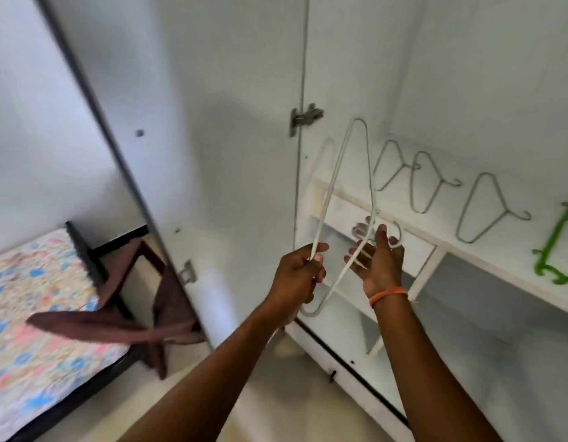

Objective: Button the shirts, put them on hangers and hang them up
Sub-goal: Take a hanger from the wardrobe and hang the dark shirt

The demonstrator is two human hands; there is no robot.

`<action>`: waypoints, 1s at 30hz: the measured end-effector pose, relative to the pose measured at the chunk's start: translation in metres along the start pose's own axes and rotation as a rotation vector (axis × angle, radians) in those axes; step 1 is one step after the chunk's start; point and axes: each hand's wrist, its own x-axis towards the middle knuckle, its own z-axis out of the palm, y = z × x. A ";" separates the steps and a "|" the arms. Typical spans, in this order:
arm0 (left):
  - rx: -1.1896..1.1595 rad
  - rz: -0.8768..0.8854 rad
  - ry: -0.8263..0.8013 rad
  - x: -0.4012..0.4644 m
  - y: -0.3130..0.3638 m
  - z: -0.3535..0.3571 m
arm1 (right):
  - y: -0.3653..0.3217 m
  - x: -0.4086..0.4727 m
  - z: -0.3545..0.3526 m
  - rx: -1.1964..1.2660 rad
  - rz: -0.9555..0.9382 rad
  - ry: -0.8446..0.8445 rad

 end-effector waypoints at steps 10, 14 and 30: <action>0.359 0.181 0.052 -0.190 -0.033 -0.213 | 0.160 -0.188 0.078 -0.007 0.131 0.124; 0.481 0.162 0.269 -0.260 -0.055 -0.298 | 0.228 -0.269 0.118 -0.042 0.279 0.057; 0.117 -0.148 0.931 -0.382 -0.101 -0.613 | 0.486 -0.478 0.395 -0.127 0.655 -0.582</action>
